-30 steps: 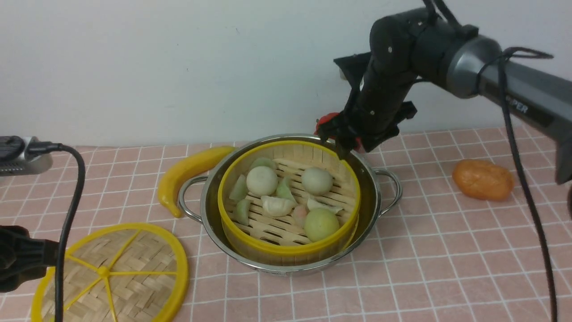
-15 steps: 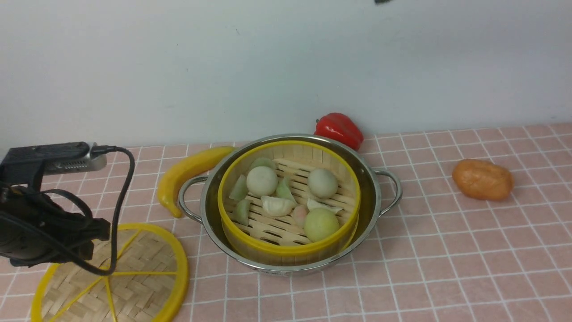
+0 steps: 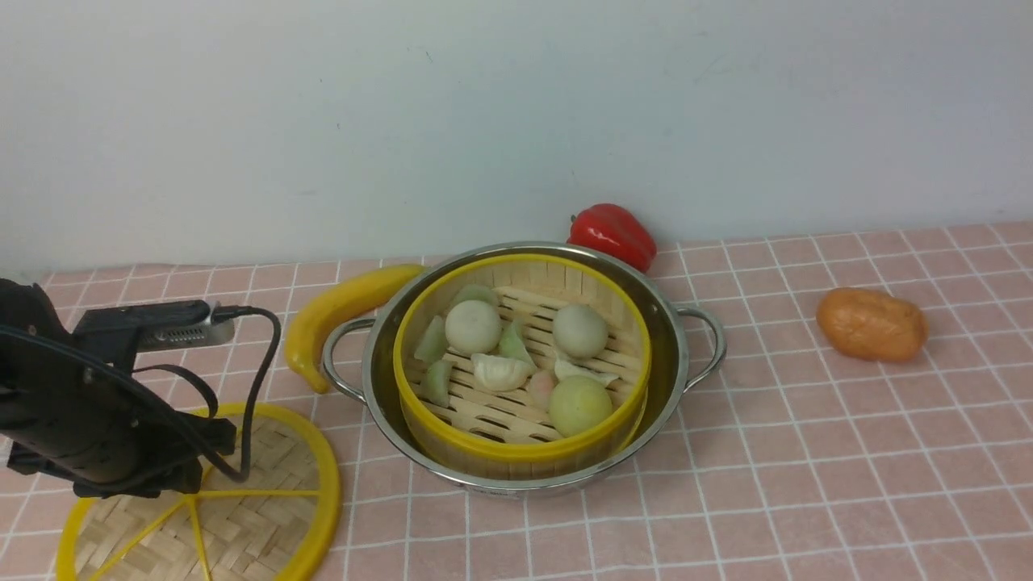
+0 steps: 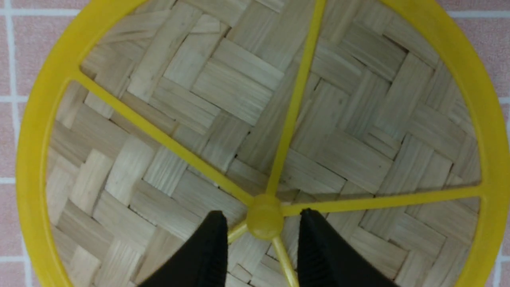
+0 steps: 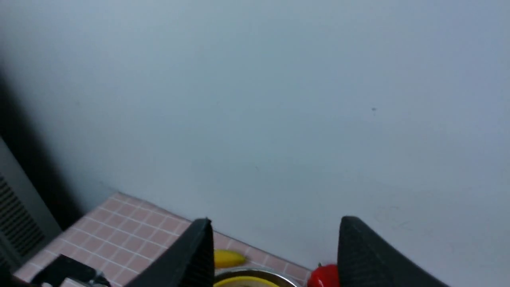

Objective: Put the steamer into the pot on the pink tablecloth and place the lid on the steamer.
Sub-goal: 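Grasp the bamboo steamer lid lying on the table by its centre knob, then place the yellow bamboo steamer lid onto the steamer in the pot with the left gripper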

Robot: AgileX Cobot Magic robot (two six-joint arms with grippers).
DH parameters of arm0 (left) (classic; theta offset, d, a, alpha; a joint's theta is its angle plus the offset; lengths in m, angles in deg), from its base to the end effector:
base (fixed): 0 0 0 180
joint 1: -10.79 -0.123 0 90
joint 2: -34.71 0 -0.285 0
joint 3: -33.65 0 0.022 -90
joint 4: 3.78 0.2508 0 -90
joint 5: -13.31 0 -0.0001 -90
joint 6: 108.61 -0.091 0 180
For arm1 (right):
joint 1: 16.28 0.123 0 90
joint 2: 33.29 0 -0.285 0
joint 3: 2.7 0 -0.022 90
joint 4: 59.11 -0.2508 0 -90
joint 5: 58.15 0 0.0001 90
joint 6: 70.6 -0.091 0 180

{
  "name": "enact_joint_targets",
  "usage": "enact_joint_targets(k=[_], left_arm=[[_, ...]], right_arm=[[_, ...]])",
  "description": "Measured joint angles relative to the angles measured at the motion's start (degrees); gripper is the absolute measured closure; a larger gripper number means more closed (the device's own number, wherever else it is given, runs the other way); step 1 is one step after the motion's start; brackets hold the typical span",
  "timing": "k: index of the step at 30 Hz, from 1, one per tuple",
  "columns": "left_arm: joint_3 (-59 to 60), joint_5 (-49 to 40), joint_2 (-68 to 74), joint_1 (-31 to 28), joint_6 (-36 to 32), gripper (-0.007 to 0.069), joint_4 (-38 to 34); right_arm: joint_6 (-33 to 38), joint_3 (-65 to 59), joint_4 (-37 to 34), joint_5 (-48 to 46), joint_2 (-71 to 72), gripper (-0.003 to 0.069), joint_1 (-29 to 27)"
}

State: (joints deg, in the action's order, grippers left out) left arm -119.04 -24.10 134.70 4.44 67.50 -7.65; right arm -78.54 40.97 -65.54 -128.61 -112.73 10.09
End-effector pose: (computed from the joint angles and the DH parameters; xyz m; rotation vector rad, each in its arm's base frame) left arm 0.2849 0.0279 0.1815 -0.1307 2.8685 -0.0346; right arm 0.1422 0.0812 0.5943 -0.3408 1.8542 0.5379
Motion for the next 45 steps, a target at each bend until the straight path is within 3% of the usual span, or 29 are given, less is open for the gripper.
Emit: enact_joint_targets(k=[13, 18, 22, 26, 34, 37, 42, 45], left_arm=[[0.0, 1.86, 3.53, 0.0, -0.17, 0.0387, 0.0], [-0.05, 1.5, 3.53, 0.04, -0.44, 0.0494, -0.06], [-0.41, 0.91, 3.59, 0.04, -0.8, 0.0501, 0.02], [-2.98, -5.11, 3.79, 0.04, -0.85, 0.0501, 1.62], [-19.41, -28.18, 1.95, 0.04, -0.85, 0.0501, 11.17], [-27.45, -31.46, 0.22, 0.27, -0.79, 0.0501, 11.02], [-37.07, -31.68, -0.58, 5.13, -2.04, 0.0501, 6.09], [-41.25, -31.75, 0.37, 14.05, -3.24, 0.0501, 3.51]], right_arm=[[0.76, 0.0, -3.07, -0.06, 9.35, 0.024, 0.0], [0.76, 0.0, -3.33, -0.06, 9.48, 0.024, 0.0], [0.76, 0.0, -3.33, -0.06, 9.48, 0.024, 0.0], [0.76, 0.0, -1.69, -0.06, 9.52, 0.024, 0.0], [0.76, 0.0, 6.43, -0.06, 9.52, 0.024, 0.0], [0.76, 0.0, 7.06, -0.06, 9.52, 0.024, 0.0], [0.76, 0.0, 7.4, -0.06, 9.59, 0.024, 0.0], [0.76, -0.01, 7.5, -0.06, 9.59, 0.024, 0.0]])
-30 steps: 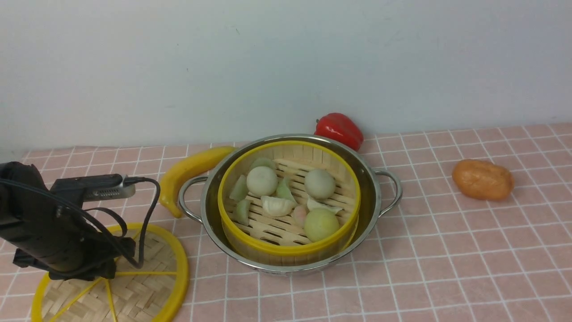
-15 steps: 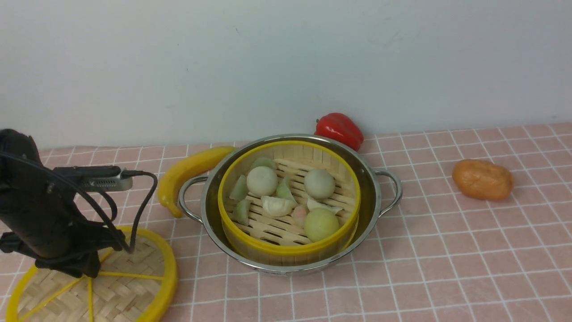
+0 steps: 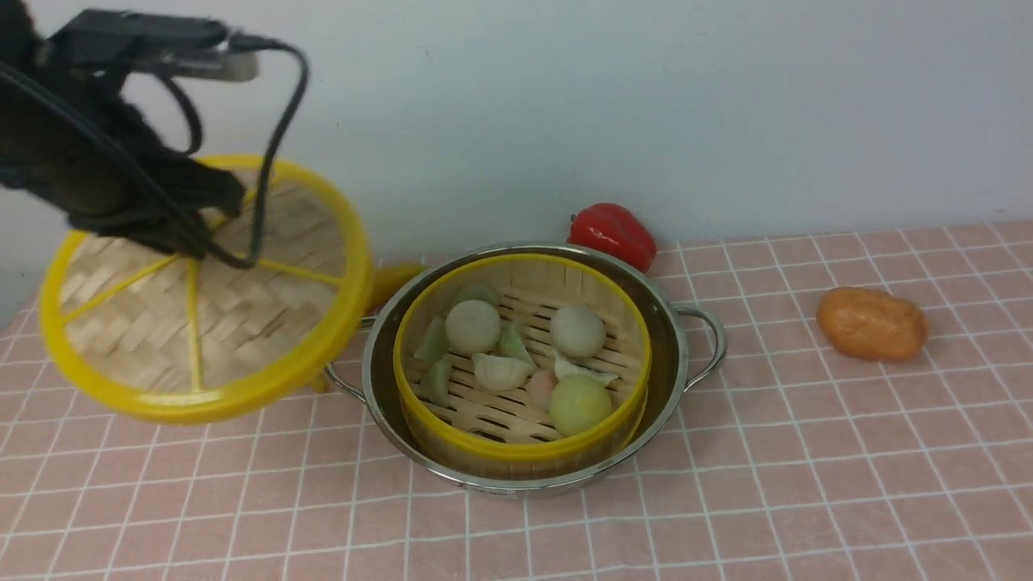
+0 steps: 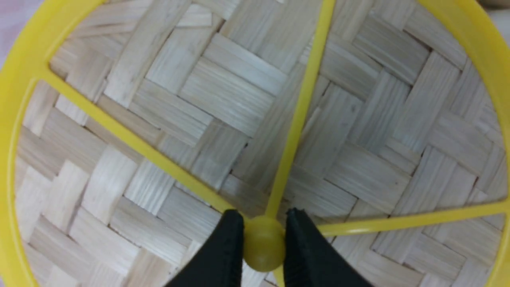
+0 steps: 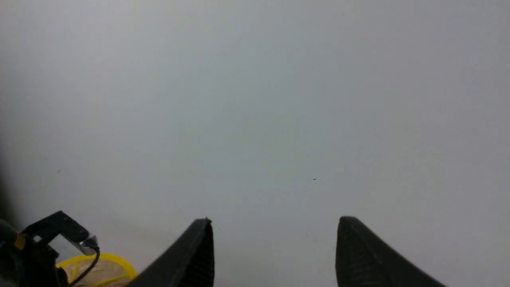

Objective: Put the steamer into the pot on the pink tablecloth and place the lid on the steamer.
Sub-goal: 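Place the yellow bamboo steamer lid onto the steamer in the pot with the left gripper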

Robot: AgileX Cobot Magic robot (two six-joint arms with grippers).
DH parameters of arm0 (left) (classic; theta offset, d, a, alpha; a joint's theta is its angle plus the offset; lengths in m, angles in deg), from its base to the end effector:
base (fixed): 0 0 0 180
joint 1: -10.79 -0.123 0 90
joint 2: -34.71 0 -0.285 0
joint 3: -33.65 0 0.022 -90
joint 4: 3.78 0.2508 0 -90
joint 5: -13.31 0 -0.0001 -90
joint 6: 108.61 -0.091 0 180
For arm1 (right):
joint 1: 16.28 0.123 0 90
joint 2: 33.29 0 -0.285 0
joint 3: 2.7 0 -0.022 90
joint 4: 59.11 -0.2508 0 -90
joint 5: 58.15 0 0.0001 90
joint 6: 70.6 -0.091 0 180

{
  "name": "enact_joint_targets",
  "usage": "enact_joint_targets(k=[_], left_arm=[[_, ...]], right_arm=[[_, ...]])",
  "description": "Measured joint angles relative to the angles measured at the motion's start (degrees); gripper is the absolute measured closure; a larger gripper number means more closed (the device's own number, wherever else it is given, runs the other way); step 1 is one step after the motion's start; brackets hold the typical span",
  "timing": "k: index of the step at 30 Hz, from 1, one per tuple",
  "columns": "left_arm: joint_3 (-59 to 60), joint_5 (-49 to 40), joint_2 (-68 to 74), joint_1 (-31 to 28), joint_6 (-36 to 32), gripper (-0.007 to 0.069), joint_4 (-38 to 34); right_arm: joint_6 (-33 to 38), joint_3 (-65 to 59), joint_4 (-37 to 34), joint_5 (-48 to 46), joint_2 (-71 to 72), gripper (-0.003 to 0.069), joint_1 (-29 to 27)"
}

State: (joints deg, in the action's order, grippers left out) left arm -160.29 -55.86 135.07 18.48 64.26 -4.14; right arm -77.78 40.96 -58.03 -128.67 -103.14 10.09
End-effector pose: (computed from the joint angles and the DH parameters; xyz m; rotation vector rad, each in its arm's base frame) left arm 0.3346 -0.0457 0.3581 0.3489 2.6931 -0.0115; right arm 0.0752 0.0355 0.6146 -0.2762 1.6828 0.4186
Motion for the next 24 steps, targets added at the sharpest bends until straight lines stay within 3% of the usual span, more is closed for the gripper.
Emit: enact_joint_targets(k=[1, 2, 5, 11, 16, 24], left_arm=[[-1.27, 0.46, 1.09, 4.65, -0.06, 0.0501, -0.15], [-1.44, 0.46, 1.28, 4.65, -0.06, 0.0501, -0.15], [-4.15, 3.45, 5.73, 13.66, -0.01, 0.0501, 0.36], [-9.7, 4.71, 15.03, 23.77, 0.52, 0.0501, 5.56], [-16.27, 1.46, 21.81, 26.64, 3.03, 0.0501, 10.96], [-20.23, -0.33, 25.88, 26.64, 3.53, 0.0501, 12.57]], right_arm=[[0.0, -0.2, 0.07, 0.0, 0.0, 0.024, 0.0], [0.0, -0.29, 0.07, 0.0, 0.0, 0.024, 0.0], [0.0, -1.77, 0.12, 0.06, 0.06, 0.024, 0.0], [0.0, -6.15, -0.59, -0.05, 0.06, 0.024, 0.0], [0.0, -8.14, -0.74, -0.31, 0.01, 0.024, 0.0], [0.0, -8.14, -1.08, -0.25, 0.01, 0.024, 0.0]])
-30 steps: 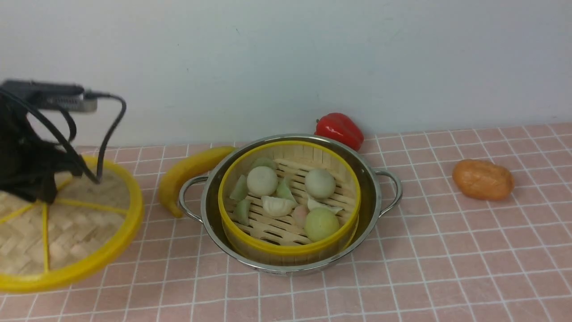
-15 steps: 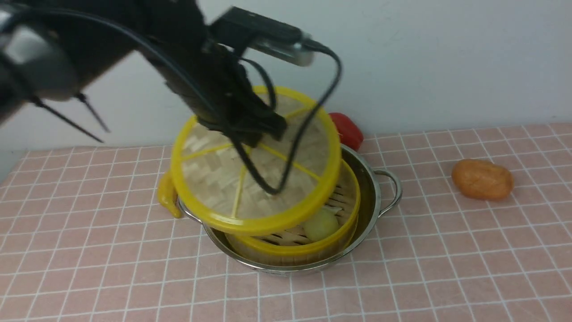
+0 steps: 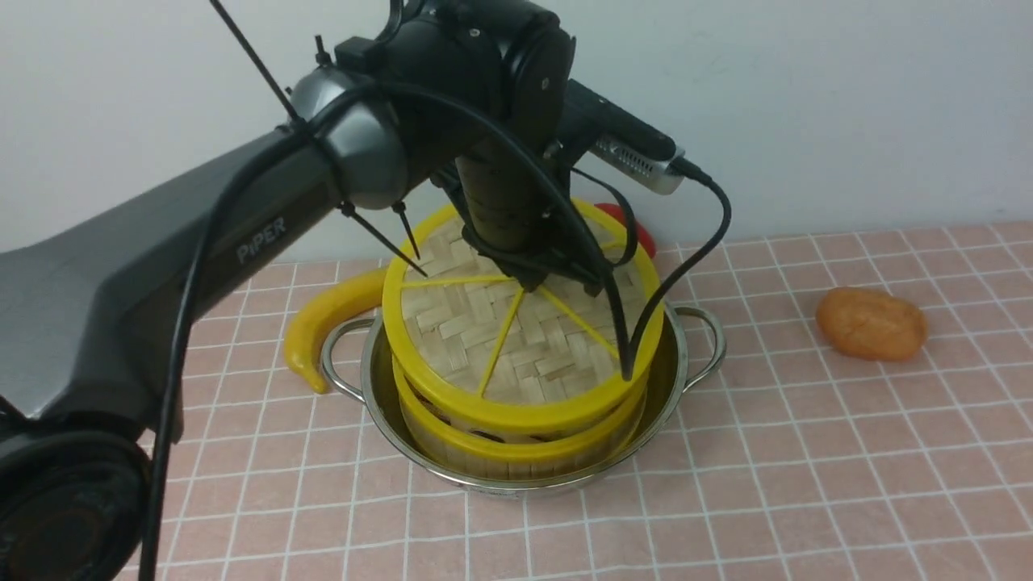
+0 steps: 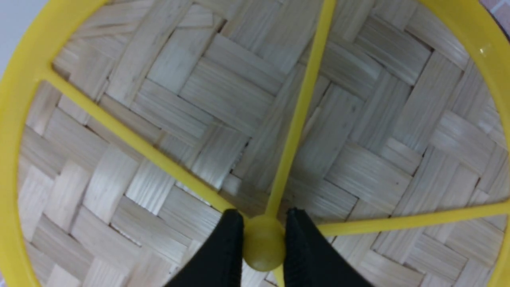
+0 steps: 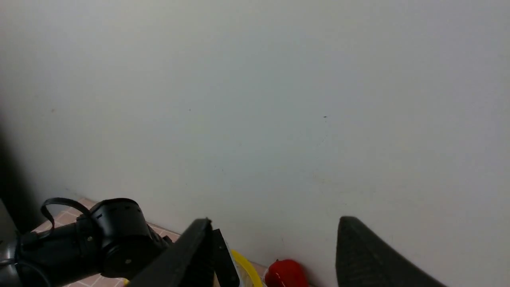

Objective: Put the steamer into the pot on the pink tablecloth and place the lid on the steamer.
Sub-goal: 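Place the yellow bamboo steamer lid onto the steamer in the pot with the left gripper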

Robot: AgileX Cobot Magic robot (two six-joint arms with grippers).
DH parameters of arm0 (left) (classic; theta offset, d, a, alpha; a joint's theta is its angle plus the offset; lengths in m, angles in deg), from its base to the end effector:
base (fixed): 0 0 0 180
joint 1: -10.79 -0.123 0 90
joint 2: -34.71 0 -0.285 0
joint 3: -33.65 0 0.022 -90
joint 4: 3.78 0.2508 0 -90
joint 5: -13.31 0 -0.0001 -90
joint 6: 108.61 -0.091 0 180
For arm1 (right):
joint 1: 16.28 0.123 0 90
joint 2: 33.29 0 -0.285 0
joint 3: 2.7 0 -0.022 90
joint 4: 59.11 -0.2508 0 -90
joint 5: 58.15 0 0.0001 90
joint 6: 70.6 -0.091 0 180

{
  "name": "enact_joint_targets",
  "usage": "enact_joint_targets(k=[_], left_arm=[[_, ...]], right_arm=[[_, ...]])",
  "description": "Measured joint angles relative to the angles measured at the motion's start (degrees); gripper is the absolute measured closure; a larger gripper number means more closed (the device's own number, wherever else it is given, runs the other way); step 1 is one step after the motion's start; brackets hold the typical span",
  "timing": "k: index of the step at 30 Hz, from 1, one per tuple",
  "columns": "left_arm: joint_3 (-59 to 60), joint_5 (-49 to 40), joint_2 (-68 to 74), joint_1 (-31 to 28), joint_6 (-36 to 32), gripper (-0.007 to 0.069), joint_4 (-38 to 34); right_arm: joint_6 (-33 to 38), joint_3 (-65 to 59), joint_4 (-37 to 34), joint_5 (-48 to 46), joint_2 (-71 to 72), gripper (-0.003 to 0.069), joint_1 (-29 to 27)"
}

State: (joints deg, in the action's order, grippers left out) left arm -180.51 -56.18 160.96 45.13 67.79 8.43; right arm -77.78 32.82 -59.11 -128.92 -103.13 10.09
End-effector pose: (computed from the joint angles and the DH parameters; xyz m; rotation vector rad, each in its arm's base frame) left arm 0.3807 -0.2382 0.2812 0.9567 2.6022 0.1649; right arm 0.1011 0.0501 0.5863 -0.3090 1.8279 0.4099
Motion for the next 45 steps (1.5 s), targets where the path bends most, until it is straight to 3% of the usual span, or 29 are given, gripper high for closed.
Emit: enact_joint_targets(k=[17, 26, 45], left_arm=[[-0.17, -0.64, 2.0, -1.97, 0.0, 0.0501, -0.12], [-0.17, 0.68, 2.0, -2.8, -0.05, 0.0501, -5.55], [-0.22, 1.98, 4.12, -2.8, -0.09, 0.0501, -5.62]], right_arm=[[0.0, 0.0, -1.32, 0.0, 0.0, 0.024, 0.0], [0.0, 0.0, -1.93, 0.0, 0.0, 0.024, 0.0], [-0.64, 0.0, -2.62, 0.0, 0.0, 0.024, 0.0]])
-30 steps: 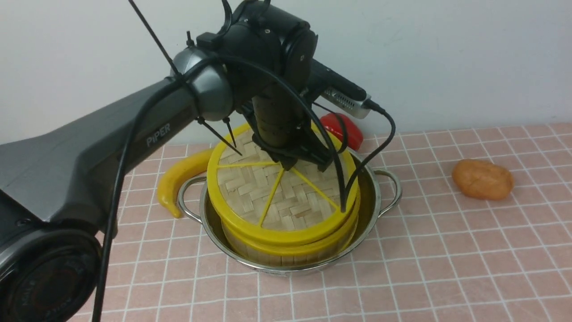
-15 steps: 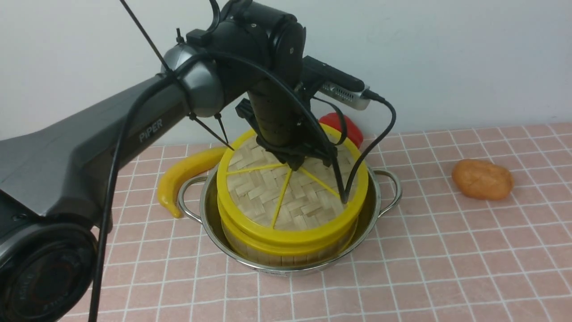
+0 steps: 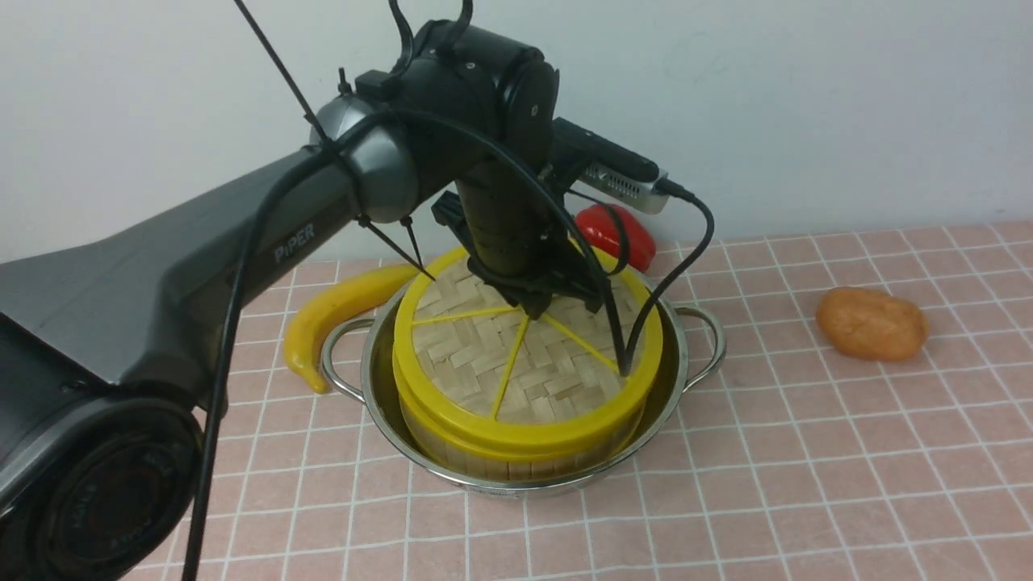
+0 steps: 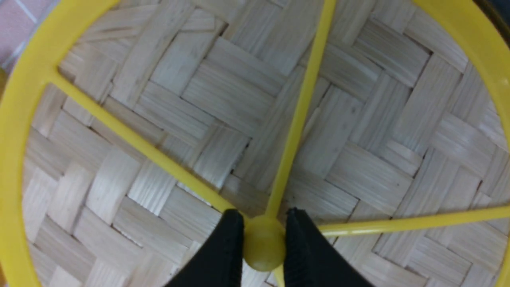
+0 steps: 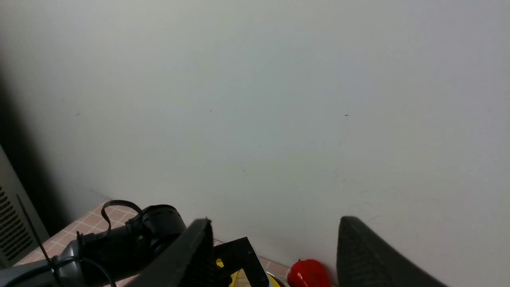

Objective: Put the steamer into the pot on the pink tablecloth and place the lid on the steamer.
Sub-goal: 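Place the yellow bamboo steamer lid onto the steamer in the pot with the left gripper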

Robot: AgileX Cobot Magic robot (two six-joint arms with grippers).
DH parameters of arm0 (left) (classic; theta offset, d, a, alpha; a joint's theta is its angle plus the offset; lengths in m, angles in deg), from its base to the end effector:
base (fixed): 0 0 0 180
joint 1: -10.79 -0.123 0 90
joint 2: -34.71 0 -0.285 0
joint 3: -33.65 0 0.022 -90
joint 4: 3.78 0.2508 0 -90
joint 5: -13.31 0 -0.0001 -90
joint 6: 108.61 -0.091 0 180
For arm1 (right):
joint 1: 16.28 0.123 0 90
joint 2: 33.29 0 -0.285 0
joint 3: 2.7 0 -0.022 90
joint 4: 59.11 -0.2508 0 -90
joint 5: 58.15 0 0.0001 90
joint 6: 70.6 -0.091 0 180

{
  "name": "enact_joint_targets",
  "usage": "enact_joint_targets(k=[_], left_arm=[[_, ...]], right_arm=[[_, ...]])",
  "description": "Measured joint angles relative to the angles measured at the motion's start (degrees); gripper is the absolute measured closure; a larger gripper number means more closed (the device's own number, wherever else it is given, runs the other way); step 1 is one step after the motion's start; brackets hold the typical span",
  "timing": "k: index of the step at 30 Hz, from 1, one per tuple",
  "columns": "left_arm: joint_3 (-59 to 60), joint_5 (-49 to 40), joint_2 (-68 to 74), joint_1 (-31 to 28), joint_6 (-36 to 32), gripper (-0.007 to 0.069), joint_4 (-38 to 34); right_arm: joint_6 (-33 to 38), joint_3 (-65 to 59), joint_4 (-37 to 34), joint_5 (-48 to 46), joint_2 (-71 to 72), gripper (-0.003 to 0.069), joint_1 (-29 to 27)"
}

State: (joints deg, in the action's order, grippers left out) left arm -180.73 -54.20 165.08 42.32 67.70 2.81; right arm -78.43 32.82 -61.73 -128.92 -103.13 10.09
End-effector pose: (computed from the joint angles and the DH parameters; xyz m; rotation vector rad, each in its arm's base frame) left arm 0.3990 -0.2334 0.2491 0.8962 2.6895 0.0563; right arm 0.0993 0.0536 0.5863 -0.3160 1.8322 0.4674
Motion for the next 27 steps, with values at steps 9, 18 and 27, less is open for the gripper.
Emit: enact_joint_targets(k=[9, 18, 27], left_arm=[[0.0, 0.0, 0.15, 0.0, 0.9, 0.0501, 1.75], [0.0, -0.11, 0.78, 0.0, 1.57, 0.0501, 2.1], [-0.28, -0.49, 1.71, 0.0, 1.62, 0.0501, 2.57]], right_arm=[[-0.04, 0.0, 0.0, 0.0, 0.0, 0.024, 0.0], [-0.11, 0.0, 0.0, 0.0, 0.0, 0.024, 0.0], [-0.13, 0.0, 0.0, 0.0, 0.0, 0.024, 0.0]])
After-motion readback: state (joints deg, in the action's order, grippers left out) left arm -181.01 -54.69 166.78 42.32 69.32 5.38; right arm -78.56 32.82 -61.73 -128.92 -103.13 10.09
